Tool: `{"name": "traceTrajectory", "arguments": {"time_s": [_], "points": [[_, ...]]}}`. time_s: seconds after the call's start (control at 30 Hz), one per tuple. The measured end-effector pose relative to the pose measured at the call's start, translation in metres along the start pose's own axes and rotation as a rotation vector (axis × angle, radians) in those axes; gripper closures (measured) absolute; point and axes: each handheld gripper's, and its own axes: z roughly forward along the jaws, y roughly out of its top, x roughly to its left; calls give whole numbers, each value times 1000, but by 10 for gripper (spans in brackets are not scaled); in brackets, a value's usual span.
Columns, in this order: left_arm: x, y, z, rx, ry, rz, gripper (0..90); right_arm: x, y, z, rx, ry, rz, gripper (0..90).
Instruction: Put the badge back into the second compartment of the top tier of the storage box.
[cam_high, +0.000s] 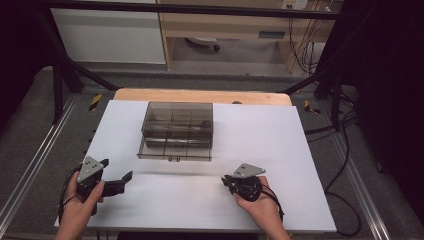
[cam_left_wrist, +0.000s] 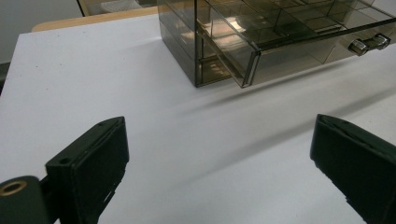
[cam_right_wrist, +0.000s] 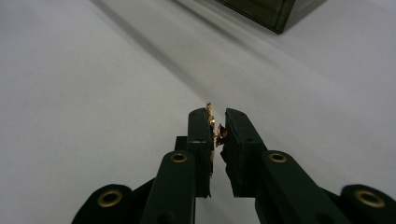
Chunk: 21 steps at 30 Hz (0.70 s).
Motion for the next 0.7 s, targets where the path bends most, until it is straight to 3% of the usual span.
{"name": "traceTrajectory", "arguments": {"time_s": [0.2,0.3,0.7], "points": [[1,-1,4,21,3,-5,43,10,13,9,-23,58,-20,811],[0,-1,2,14,7,1,47,21,19,18,-7,96,-58,811],[0,-1,2,14,-1,4,48,47,43,41,-4,163,-119,811]]}}
